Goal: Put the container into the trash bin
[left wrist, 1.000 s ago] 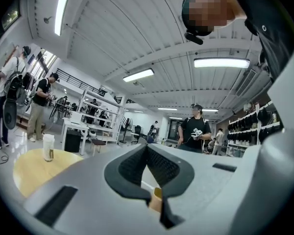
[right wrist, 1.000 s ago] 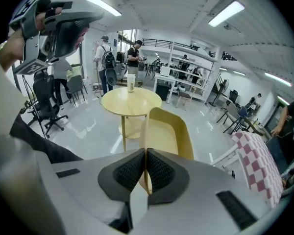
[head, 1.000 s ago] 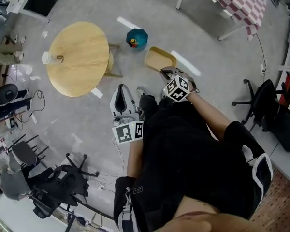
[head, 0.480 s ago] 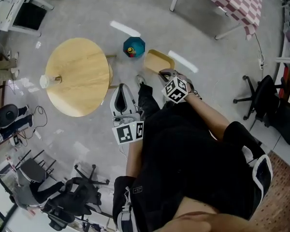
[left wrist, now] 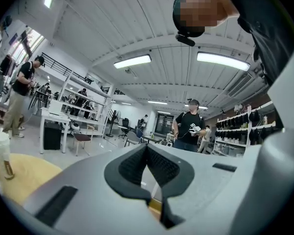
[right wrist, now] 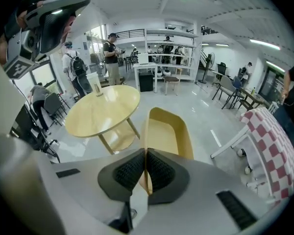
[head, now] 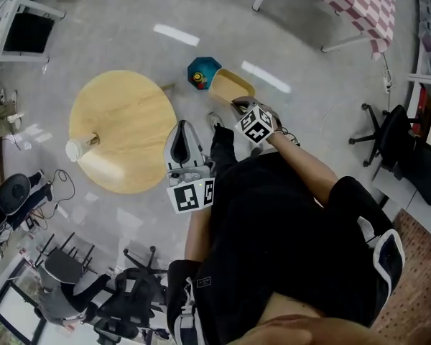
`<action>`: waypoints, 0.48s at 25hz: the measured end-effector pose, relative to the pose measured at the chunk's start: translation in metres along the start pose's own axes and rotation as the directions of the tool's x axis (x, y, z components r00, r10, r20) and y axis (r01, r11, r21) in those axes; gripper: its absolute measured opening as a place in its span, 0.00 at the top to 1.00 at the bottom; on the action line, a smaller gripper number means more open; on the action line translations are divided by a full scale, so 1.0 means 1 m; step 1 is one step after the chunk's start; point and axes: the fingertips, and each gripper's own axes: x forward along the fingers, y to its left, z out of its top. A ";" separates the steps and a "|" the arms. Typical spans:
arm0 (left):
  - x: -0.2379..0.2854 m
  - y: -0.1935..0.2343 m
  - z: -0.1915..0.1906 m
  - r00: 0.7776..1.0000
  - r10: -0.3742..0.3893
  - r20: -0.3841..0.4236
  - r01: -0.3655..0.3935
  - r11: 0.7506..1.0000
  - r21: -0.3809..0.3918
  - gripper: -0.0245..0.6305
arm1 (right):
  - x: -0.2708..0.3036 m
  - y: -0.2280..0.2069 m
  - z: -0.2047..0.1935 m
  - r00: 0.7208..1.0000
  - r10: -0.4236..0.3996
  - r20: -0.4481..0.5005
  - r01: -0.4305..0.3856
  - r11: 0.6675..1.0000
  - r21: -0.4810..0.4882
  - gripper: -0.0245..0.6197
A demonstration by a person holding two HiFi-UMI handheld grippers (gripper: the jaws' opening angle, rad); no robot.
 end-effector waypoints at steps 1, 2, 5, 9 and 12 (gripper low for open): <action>0.007 0.007 -0.002 1.000 -0.003 -0.008 0.003 1.000 -0.006 0.95 | 0.009 -0.003 0.004 1.000 0.002 -0.007 -0.002 1.000 0.010 0.91; 0.013 0.013 -0.004 1.000 -0.005 -0.016 0.004 1.000 -0.011 0.95 | 0.019 -0.006 0.008 1.000 0.005 -0.015 -0.004 1.000 0.020 0.91; 0.031 0.029 -0.010 0.999 -0.011 -0.036 0.010 1.000 -0.027 0.95 | 0.045 -0.016 0.015 0.999 0.015 -0.043 -0.012 0.998 0.055 0.90; 0.054 0.051 -0.014 0.998 -0.009 -0.060 0.007 0.999 -0.040 0.95 | 0.078 -0.031 0.026 0.996 0.029 -0.079 -0.021 0.995 0.100 0.90; 0.070 0.068 -0.015 0.997 -0.007 -0.073 0.004 0.999 -0.048 0.95 | 0.103 -0.041 0.034 0.994 0.036 -0.099 -0.022 0.991 0.133 0.90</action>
